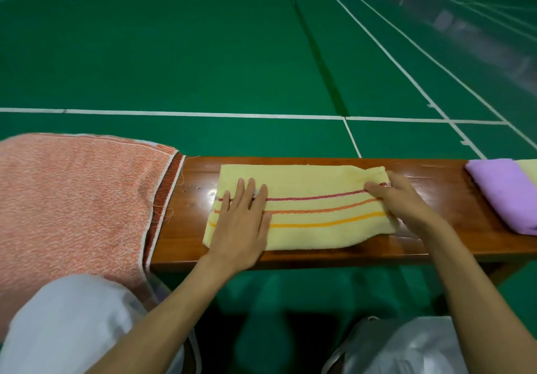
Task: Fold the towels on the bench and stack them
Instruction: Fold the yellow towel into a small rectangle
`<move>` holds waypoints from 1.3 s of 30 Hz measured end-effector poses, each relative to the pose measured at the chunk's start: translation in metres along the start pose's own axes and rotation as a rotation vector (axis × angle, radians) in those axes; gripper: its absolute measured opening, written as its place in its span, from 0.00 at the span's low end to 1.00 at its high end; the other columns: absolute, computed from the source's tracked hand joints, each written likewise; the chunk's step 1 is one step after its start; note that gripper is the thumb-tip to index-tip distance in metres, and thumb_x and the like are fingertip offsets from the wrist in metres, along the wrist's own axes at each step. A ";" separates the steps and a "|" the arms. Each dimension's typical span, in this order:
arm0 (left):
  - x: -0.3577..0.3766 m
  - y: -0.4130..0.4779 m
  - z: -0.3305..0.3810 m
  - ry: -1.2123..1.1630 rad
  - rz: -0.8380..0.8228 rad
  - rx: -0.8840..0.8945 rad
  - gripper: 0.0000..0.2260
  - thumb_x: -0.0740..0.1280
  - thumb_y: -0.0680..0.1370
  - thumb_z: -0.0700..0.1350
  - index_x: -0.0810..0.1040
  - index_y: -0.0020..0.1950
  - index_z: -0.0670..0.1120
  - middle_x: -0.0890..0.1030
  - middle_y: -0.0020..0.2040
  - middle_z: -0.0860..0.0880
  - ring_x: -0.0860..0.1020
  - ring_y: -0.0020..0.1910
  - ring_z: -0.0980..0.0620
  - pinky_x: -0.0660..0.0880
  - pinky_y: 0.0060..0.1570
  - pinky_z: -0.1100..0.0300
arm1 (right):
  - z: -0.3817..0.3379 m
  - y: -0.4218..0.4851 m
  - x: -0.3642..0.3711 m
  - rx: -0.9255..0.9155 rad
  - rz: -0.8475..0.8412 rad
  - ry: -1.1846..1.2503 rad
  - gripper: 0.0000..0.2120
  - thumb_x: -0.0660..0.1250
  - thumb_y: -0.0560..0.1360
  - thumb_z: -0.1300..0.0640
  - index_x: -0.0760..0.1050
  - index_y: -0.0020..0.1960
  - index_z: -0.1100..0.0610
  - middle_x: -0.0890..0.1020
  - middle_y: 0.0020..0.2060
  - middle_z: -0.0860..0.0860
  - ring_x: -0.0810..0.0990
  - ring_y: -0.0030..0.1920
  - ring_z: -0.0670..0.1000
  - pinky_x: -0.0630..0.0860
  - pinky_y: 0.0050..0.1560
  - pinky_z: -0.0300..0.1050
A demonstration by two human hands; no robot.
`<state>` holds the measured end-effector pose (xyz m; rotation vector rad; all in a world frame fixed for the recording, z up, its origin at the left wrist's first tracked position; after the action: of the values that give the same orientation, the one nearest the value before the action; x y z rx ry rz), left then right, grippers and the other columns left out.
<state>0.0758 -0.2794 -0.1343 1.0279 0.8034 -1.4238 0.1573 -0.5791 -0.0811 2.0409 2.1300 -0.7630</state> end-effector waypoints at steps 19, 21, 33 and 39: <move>-0.041 0.018 -0.024 -1.862 -0.448 -0.591 0.33 0.57 0.81 0.69 0.71 0.77 0.47 0.79 0.68 0.38 0.80 0.65 0.38 0.72 0.69 0.39 | -0.107 -0.042 0.120 -0.273 -0.335 -0.050 0.31 0.66 0.82 0.46 0.57 0.80 0.44 0.80 0.62 0.45 0.86 0.42 0.50 0.80 0.39 0.44; -0.042 0.019 -0.021 -1.865 -0.448 -0.594 0.33 0.58 0.81 0.67 0.74 0.76 0.45 0.79 0.69 0.39 0.78 0.67 0.38 0.69 0.71 0.39 | -0.098 -0.043 0.126 -0.274 -0.304 -0.110 0.31 0.64 0.82 0.42 0.54 0.81 0.43 0.74 0.69 0.45 0.87 0.39 0.50 0.84 0.42 0.48; -0.056 0.050 -0.021 -1.409 -0.225 -0.558 0.19 0.64 0.84 0.38 0.73 0.73 0.55 0.81 0.64 0.44 0.81 0.61 0.40 0.78 0.63 0.38 | -0.035 -0.013 0.112 -0.018 0.081 -0.431 0.16 0.71 0.79 0.46 0.78 0.40 0.58 0.82 0.38 0.52 0.80 0.37 0.52 0.78 0.39 0.50; -0.056 0.063 -0.034 -0.924 -0.018 -0.458 0.15 0.64 0.85 0.42 0.74 0.71 0.53 0.79 0.61 0.54 0.79 0.53 0.56 0.77 0.45 0.62 | -0.027 -0.010 0.116 -0.071 0.124 -0.494 0.18 0.68 0.81 0.45 0.74 0.38 0.55 0.78 0.33 0.50 0.75 0.31 0.49 0.67 0.30 0.42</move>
<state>0.1417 -0.2346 -0.0905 -0.0319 0.4015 -1.4301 0.1434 -0.4621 -0.1010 1.7024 1.7153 -1.0262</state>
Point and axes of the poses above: each hand's wrist, its own y-axis towards the middle knuckle, its own x-axis out of the palm, z = x × y, the point moved 2 cm from there along y, towards the middle knuckle
